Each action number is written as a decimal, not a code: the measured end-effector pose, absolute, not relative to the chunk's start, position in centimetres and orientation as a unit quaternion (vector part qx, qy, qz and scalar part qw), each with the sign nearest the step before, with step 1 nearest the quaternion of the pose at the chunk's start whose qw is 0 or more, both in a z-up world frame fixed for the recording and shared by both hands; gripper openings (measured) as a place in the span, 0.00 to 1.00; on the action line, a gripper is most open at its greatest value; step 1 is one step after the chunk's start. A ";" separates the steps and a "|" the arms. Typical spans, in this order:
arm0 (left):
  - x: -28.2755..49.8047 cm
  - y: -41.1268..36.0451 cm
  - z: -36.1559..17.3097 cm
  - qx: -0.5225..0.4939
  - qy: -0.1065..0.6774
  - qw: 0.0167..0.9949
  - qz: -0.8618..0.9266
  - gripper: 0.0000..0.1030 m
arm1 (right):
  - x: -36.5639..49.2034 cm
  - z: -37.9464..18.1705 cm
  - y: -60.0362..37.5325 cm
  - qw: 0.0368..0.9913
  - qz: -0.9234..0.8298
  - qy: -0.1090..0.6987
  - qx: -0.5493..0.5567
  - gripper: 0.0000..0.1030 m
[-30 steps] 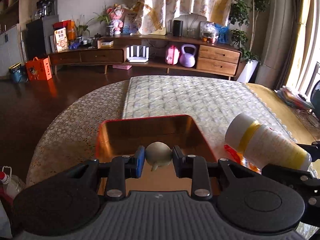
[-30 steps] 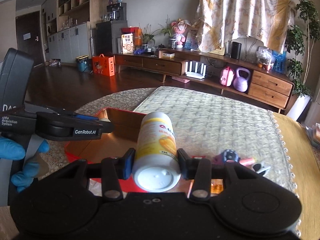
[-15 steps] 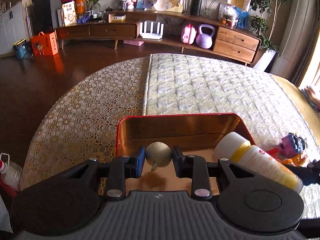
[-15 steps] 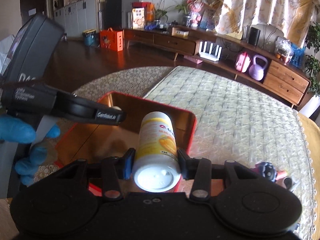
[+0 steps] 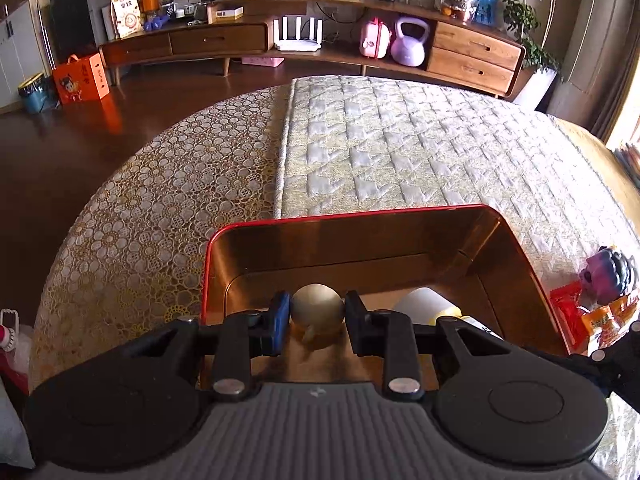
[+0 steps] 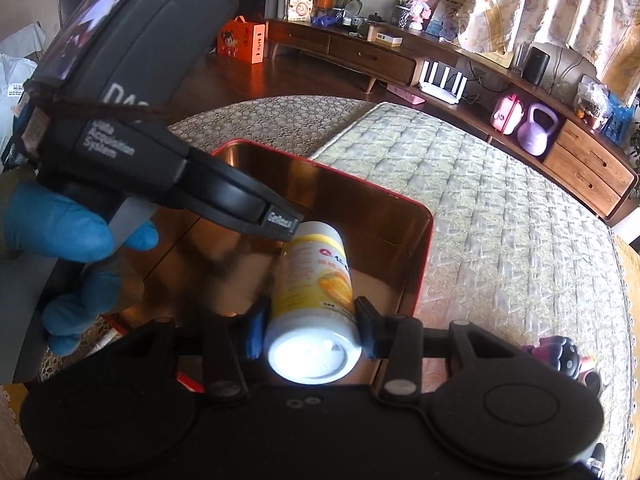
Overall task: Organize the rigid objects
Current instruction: 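Lower the bottle into the red tin with the right tool while the left tool drops the ball in, then grasp the small glass jar with the right tool while the left tool grasps the orange snack packet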
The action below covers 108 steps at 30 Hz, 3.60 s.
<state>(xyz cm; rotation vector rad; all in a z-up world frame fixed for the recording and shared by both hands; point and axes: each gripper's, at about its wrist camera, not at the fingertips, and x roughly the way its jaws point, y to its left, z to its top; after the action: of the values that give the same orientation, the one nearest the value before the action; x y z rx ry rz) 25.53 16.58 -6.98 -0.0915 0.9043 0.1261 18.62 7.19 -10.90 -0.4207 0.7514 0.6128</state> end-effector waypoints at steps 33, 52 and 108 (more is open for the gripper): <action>20.5 14.8 -2.8 -0.027 0.384 0.921 0.061 0.61 | 15.2 -7.3 2.4 0.876 0.320 0.346 -0.101 0.64; 14.6 8.9 0.6 -0.005 0.327 0.945 0.013 0.78 | 10.5 -4.7 -6.7 0.914 0.288 0.285 -0.024 0.98; 26.8 -8.6 -9.2 0.218 0.441 0.840 -0.230 0.84 | 21.6 -13.4 -24.3 0.902 0.185 0.391 -0.020 0.78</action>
<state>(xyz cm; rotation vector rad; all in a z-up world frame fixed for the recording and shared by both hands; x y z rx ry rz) 26.84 -8.55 -9.22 0.4612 0.9323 -0.4858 21.60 -24.27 -13.42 -0.0405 0.8086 0.3817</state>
